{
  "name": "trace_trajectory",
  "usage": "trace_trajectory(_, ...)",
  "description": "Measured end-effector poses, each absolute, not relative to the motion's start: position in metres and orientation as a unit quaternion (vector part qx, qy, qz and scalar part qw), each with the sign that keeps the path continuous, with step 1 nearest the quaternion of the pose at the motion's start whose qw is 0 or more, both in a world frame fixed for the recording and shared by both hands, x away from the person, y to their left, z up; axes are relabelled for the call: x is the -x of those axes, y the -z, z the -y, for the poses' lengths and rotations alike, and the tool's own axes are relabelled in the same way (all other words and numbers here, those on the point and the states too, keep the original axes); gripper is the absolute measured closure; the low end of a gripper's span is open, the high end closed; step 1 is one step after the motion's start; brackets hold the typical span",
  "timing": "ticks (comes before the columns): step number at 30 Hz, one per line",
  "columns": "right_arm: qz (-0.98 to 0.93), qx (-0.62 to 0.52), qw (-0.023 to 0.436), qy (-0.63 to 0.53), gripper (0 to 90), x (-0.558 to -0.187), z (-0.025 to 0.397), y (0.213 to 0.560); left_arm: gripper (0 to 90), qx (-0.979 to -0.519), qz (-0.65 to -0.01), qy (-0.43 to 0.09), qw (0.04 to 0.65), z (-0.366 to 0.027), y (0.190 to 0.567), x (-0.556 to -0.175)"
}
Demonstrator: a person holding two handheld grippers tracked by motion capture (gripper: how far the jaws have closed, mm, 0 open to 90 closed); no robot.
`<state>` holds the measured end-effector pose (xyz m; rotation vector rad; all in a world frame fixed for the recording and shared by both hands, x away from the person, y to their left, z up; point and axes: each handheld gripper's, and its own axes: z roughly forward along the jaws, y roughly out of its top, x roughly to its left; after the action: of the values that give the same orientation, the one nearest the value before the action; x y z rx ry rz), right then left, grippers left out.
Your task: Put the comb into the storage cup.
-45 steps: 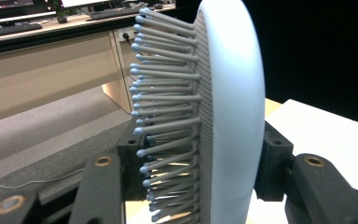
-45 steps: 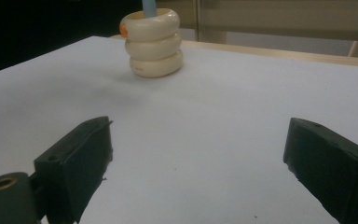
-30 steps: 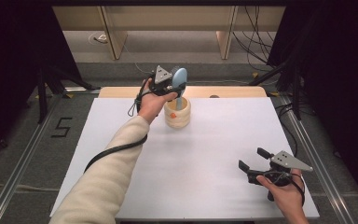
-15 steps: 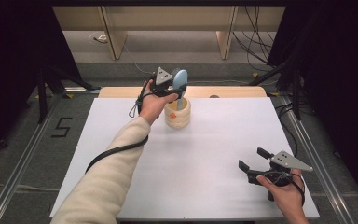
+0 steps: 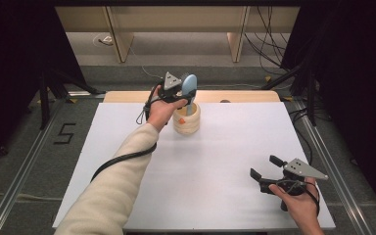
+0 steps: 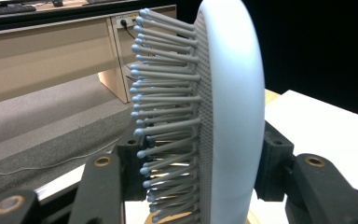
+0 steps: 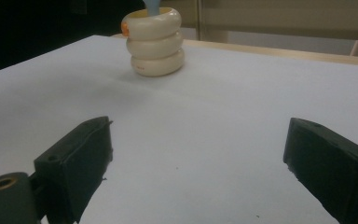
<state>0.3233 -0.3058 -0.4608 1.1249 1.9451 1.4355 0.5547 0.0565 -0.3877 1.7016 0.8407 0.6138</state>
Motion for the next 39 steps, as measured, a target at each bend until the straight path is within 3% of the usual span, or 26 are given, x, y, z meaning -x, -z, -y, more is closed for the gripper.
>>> trace_trajectory(39, -0.711, -0.409, 0.233, -0.522, 9.0, -0.324, 0.305, 0.462, 44.7, -0.669, -0.443, -0.227, 0.552, -0.083, 0.399, -0.556)
